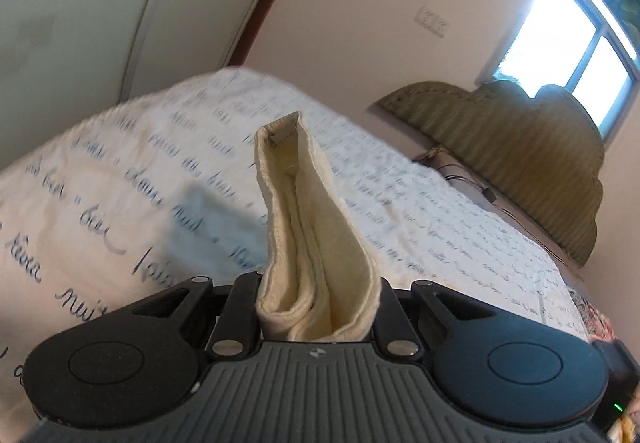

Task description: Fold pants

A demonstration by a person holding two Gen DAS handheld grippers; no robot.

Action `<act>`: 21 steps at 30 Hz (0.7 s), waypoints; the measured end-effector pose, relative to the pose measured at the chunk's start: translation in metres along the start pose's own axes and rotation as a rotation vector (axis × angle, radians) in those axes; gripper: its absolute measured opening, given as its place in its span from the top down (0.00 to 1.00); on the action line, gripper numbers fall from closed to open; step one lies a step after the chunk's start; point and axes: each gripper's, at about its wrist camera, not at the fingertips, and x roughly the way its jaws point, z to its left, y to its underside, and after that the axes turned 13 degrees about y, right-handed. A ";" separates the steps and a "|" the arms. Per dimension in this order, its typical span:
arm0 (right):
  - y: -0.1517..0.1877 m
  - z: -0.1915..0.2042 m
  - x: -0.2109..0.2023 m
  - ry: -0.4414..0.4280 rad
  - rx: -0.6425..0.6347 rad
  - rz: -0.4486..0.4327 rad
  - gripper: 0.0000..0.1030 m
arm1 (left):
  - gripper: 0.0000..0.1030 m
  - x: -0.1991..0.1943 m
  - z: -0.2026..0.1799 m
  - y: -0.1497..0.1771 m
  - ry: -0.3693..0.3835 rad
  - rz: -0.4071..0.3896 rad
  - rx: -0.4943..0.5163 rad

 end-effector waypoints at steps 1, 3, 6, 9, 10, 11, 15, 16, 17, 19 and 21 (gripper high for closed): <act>-0.002 -0.011 0.002 0.036 0.011 0.006 0.82 | 0.87 -0.003 -0.011 0.001 0.012 -0.011 0.024; -0.001 -0.016 0.018 0.088 -0.049 0.071 0.69 | 0.87 0.000 -0.028 0.002 0.051 0.015 0.035; 0.002 -0.025 0.022 0.064 -0.046 0.101 0.63 | 0.87 0.002 -0.051 0.009 0.053 0.026 0.061; -0.002 -0.040 -0.010 -0.075 0.124 -0.019 0.63 | 0.87 -0.002 -0.074 0.016 0.066 0.017 0.102; -0.004 -0.044 -0.018 -0.114 0.169 -0.052 0.63 | 0.87 -0.002 -0.080 0.017 0.083 0.022 0.104; 0.000 -0.045 -0.037 -0.135 0.191 -0.088 0.63 | 0.87 -0.001 -0.089 0.019 0.098 0.025 0.111; -0.010 -0.053 -0.074 -0.128 0.187 -0.222 0.63 | 0.87 0.005 -0.123 0.025 0.144 0.026 0.143; -0.011 -0.057 -0.082 -0.126 0.200 -0.248 0.63 | 0.87 0.006 -0.132 0.027 0.152 0.024 0.149; -0.011 -0.063 -0.085 -0.109 0.207 -0.261 0.63 | 0.87 0.008 -0.140 0.029 0.165 0.025 0.144; -0.008 -0.076 -0.091 -0.079 0.223 -0.289 0.63 | 0.87 0.015 -0.154 0.032 0.206 0.036 0.123; -0.003 -0.096 -0.100 -0.054 0.261 -0.309 0.63 | 0.86 0.023 -0.168 0.037 0.247 0.052 0.116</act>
